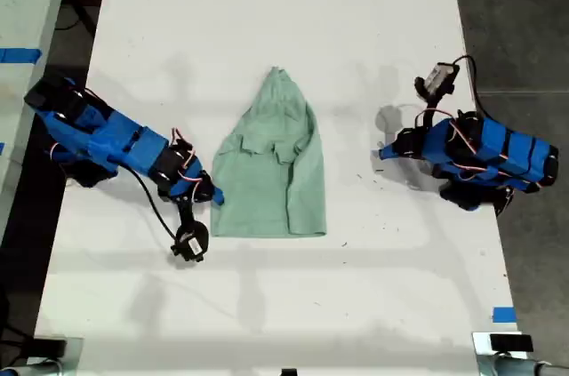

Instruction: Fold t shirt

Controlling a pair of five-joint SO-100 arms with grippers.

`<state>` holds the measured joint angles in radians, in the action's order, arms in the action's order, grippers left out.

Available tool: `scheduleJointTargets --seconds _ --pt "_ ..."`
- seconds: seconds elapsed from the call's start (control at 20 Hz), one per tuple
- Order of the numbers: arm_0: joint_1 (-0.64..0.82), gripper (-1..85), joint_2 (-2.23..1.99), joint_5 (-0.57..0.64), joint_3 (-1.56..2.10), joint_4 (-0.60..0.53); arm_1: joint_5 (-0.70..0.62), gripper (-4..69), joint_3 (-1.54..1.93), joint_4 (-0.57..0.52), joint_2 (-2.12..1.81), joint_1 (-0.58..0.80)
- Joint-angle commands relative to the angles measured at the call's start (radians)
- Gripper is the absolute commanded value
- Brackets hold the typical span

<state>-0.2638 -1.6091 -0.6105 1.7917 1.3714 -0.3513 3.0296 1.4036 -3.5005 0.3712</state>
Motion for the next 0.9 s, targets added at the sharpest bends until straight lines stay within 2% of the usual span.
scheduleJointTargets --seconds 0.0,0.25,0.4,0.45,0.6,0.75,0.85 --pt "0.069 23.0 0.044 0.025 -0.006 -0.023 0.009 1.3 0.018 0.002 -0.011 0.005" --pt "0.115 20.9 0.115 0.078 -0.006 -0.118 0.009 1.3 0.018 0.002 -0.011 0.003" --pt "0.140 2.7 0.181 0.110 -0.006 -0.166 0.009 1.3 0.018 0.002 -0.011 0.003" --pt "0.149 -0.2 0.209 0.127 -0.006 -0.189 0.009 1.3 0.018 0.002 -0.011 0.002" --pt "0.178 -0.3 0.259 0.187 -0.008 -0.230 0.009 1.3 0.018 0.002 -0.011 0.002" --pt "0.209 -0.3 0.202 0.221 -0.043 -0.155 0.009 1.3 0.018 0.002 -0.011 0.002" --pt "0.222 -0.3 0.149 0.233 -0.129 -0.003 0.008 1.3 0.018 0.002 -0.011 0.002"
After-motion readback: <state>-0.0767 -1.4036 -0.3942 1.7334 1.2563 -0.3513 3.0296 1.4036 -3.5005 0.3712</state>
